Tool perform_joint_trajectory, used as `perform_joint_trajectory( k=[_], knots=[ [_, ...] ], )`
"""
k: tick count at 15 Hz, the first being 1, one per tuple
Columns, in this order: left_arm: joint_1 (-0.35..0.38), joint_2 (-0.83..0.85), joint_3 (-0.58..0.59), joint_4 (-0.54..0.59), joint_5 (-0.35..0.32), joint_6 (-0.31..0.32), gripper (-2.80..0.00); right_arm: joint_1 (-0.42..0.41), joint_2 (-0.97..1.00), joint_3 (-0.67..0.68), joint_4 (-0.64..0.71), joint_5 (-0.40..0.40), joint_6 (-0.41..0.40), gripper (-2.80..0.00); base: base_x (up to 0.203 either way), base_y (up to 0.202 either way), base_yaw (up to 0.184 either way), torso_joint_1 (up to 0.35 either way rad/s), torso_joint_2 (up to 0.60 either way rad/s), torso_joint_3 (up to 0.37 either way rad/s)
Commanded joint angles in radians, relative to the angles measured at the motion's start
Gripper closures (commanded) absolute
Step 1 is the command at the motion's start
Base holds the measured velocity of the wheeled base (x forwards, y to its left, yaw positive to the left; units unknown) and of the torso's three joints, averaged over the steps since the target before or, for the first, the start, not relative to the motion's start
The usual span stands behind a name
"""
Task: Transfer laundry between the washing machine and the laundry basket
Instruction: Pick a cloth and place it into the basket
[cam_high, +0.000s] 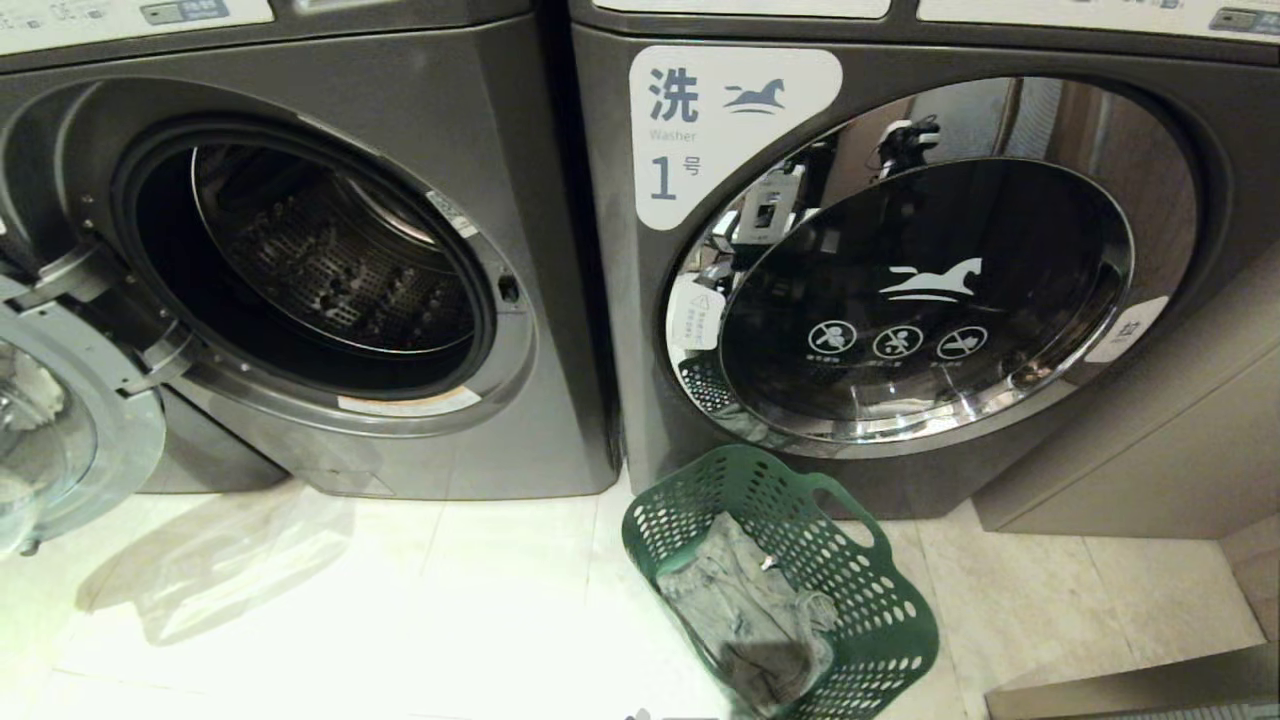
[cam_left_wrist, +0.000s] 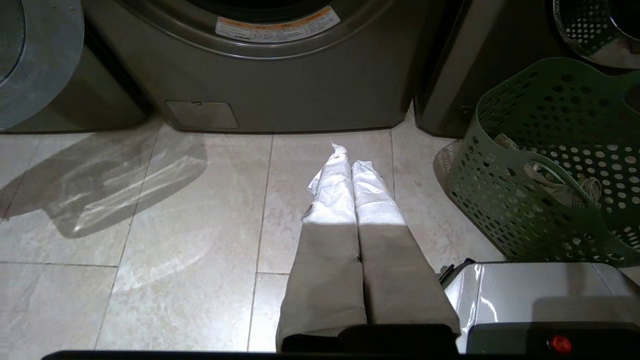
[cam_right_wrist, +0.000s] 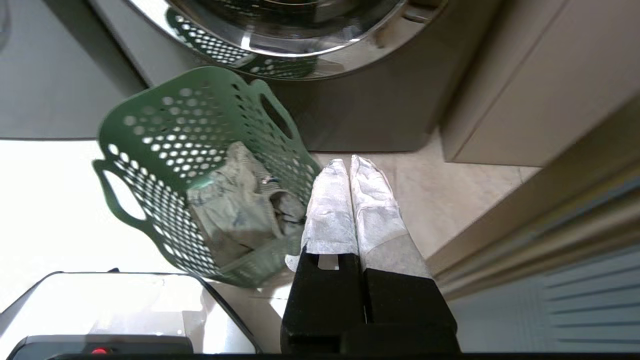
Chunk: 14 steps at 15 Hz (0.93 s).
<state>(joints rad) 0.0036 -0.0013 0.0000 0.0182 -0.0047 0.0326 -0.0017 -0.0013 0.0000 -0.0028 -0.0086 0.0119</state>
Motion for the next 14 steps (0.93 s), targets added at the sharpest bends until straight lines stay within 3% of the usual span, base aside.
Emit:
perform_joint_trajectory(
  k=[1, 14],
  knots=[
    [-0.001, -0.002, 0.000, 0.000, -0.001, 0.001, 0.00, 0.000, 0.000, 0.000, 0.000, -0.001, 0.000, 0.00, 0.000, 0.199, -0.002, 0.003, 0.00, 0.006],
    [-0.001, -0.002, -0.002, 0.000, -0.008, 0.000, 0.00, 0.000, 0.000, 0.000, 0.000, 0.001, -0.006, 0.00, 0.000, 0.195, -0.003, 0.002, 0.00, 0.003]
  ],
)
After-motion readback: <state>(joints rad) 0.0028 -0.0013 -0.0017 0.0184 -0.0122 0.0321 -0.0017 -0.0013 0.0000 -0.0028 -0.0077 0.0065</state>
